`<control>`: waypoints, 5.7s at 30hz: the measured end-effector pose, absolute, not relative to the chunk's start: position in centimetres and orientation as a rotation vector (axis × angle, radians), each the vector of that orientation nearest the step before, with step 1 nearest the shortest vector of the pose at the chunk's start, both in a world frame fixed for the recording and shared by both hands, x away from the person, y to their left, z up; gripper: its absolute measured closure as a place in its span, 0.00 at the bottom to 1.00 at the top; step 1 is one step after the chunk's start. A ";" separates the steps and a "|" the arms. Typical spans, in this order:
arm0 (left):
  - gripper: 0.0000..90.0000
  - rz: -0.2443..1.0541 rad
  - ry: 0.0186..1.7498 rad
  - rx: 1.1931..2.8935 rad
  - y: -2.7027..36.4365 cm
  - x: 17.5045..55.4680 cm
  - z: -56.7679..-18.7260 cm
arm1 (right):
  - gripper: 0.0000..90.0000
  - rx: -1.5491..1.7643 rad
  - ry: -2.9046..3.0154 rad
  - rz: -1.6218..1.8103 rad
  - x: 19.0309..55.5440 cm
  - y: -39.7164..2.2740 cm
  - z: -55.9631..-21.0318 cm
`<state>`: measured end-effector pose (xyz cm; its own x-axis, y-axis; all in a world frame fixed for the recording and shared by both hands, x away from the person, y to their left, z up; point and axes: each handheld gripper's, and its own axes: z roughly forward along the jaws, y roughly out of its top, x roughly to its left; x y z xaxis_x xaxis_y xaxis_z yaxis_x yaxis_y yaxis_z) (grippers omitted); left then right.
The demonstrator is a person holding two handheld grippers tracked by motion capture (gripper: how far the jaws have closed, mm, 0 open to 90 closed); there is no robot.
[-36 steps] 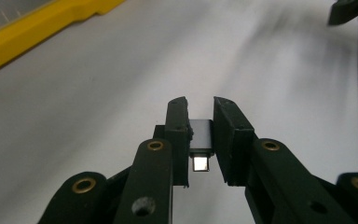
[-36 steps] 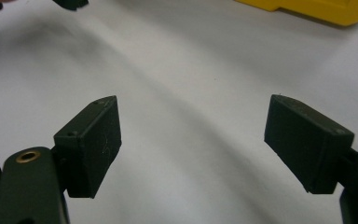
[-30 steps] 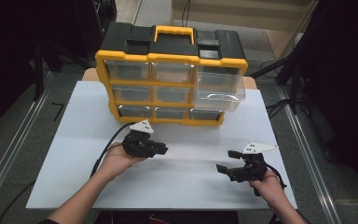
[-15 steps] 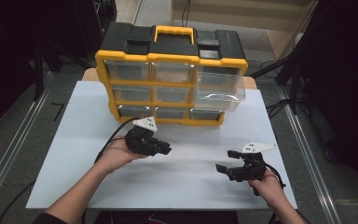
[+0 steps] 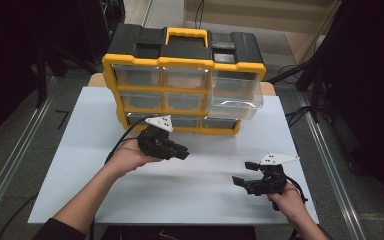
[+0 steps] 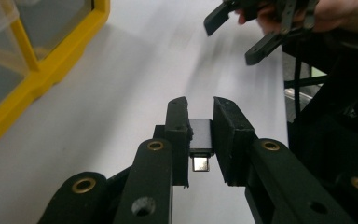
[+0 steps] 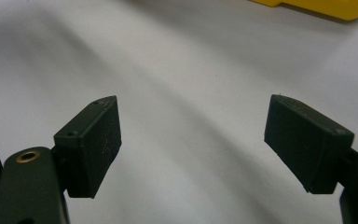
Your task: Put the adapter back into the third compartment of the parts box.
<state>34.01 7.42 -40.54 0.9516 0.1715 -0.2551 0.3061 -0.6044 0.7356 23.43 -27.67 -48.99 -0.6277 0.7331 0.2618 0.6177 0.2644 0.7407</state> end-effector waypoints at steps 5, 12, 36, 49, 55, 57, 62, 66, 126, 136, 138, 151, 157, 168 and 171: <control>0.86 -0.198 0.297 2.229 6.8 33.9 -39.4 | 0.19 1.286 2.389 1.301 23.5 -27.7 -49.0; 0.86 -0.210 0.259 2.221 6.2 34.0 -38.5 | 0.19 1.284 2.386 1.299 23.5 -27.8 -49.0; 0.86 -0.212 0.222 2.194 5.5 34.4 -34.4 | 0.19 1.306 2.367 1.302 23.5 -27.8 -48.9; 0.86 -0.213 0.241 2.200 5.2 35.0 -32.3 | 0.19 1.299 2.372 1.311 23.4 -27.9 -48.9; 0.86 -0.201 0.233 2.203 5.1 35.1 -30.9 | 0.19 1.296 2.370 1.314 23.4 -27.8 -48.9; 0.86 -0.189 0.234 2.209 5.0 35.2 -30.5 | 0.19 1.297 2.370 1.313 23.4 -27.8 -48.9; 0.86 -0.177 0.244 2.214 4.9 35.5 -29.6 | 0.19 1.295 2.361 1.318 23.4 -27.9 -48.8; 0.86 -0.170 0.239 2.214 4.9 35.6 -28.8 | 0.19 1.306 2.354 1.321 23.4 -28.1 -48.8; 0.86 -0.039 0.260 2.185 -3.8 39.0 -22.8 | 0.19 1.297 2.357 1.330 23.5 -28.2 -48.7; 0.83 -0.077 0.274 2.156 -4.5 39.5 -23.7 | 0.19 1.296 2.353 1.336 23.3 -28.2 -48.6; 0.73 -0.053 0.274 2.151 -4.4 39.5 -23.6 | 0.19 1.292 2.353 1.337 23.3 -28.2 -48.6; 0.41 -0.093 0.281 2.125 -0.5 39.2 -23.1 | 0.20 1.307 2.343 1.334 23.5 -28.1 -48.7; 0.39 -0.098 0.287 2.094 1.4 38.7 -23.2 | 0.20 1.306 2.348 1.328 23.5 -28.0 -48.7; 0.35 -0.067 0.291 2.109 4.4 37.5 -24.5 | 0.20 1.309 2.347 1.329 23.6 -27.8 -48.7; 0.34 -0.070 0.299 2.108 5.0 37.2 -25.3 | 0.20 1.314 2.347 1.334 23.6 -27.9 -48.6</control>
<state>37.21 5.03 -25.29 0.9682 0.1843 -0.1689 0.2404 -0.5008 0.8315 23.56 -27.89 -48.64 -0.6093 0.7424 0.2787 0.6193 0.2261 0.7519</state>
